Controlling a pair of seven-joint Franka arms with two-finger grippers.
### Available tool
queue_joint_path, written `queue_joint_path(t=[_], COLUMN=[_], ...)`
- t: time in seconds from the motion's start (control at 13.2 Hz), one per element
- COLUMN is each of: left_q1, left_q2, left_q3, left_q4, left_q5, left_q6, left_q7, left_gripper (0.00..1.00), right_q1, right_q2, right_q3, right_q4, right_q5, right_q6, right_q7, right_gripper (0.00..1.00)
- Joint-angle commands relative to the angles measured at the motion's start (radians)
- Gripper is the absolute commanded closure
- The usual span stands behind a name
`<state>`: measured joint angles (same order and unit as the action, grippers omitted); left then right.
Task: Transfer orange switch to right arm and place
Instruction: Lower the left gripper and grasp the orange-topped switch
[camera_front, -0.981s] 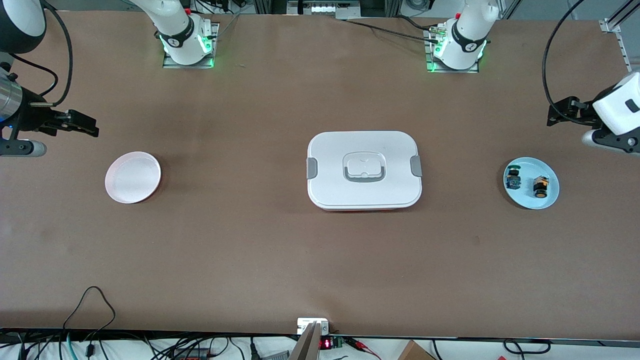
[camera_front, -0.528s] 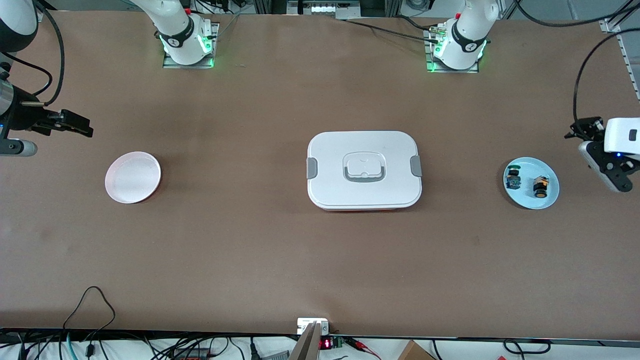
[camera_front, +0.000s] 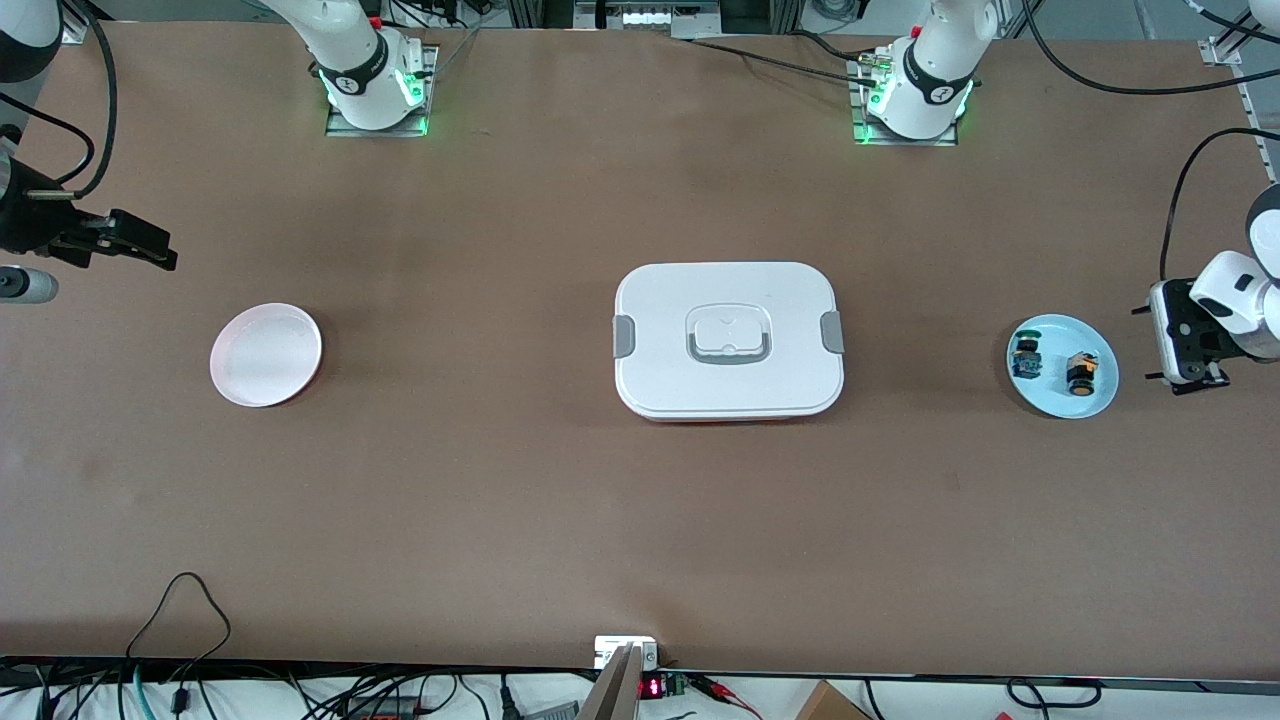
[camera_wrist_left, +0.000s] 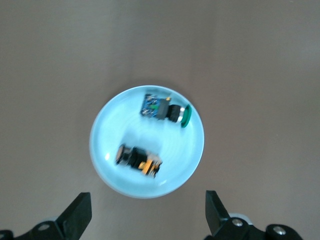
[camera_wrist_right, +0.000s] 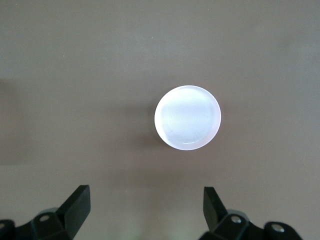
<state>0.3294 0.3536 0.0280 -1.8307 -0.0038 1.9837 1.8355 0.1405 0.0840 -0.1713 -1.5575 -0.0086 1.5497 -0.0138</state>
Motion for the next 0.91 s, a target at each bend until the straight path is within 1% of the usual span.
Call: queue_joint_path(t=[0.0,0.08,0.23,0.45,0.68,0.83], left_q1=[0.04,0.04,0.04,0.042,0.077,0.082], left_q2=[0.065,0.074,0.093,0.116,0.155,0.183], left_q3=[-0.01,-0.01,-0.013,-0.013,-0.013,-0.013], left_q4=[-0.007,-0.015,-0.027,-0.032,-0.05,-0.052], left_q5=[-0.088,-0.088,-0.094,-0.126,-0.205,-0.238], left_q6=[0.102,0.13,0.2,0.28,0.331,0.349], left_q7=[0.242,0.273,0.397,0.523,0.62,0.642], left_gripper=[0.0,0.0,0.0,0.0,0.0,0.0], right_q1=[-0.004,-0.002,-0.002,-0.004,-0.002,-0.004], right_q2=[-0.001,-0.003,-0.004,-0.004,-0.004,-0.004], right_q3=[0.006,0.007,0.007,0.007,0.007,0.006], right_q4=[0.01,0.011,0.011,0.011,0.011,0.01], right_q5=[0.01,0.009,0.01,0.01,0.01,0.01], right_q6=[-0.019,-0.019,-0.019,-0.019,-0.02,-0.02], right_q7=[-0.009,-0.009,-0.006,0.0,0.005,0.005], right_gripper=[0.0,0.0,0.0,0.0,0.0,0.0])
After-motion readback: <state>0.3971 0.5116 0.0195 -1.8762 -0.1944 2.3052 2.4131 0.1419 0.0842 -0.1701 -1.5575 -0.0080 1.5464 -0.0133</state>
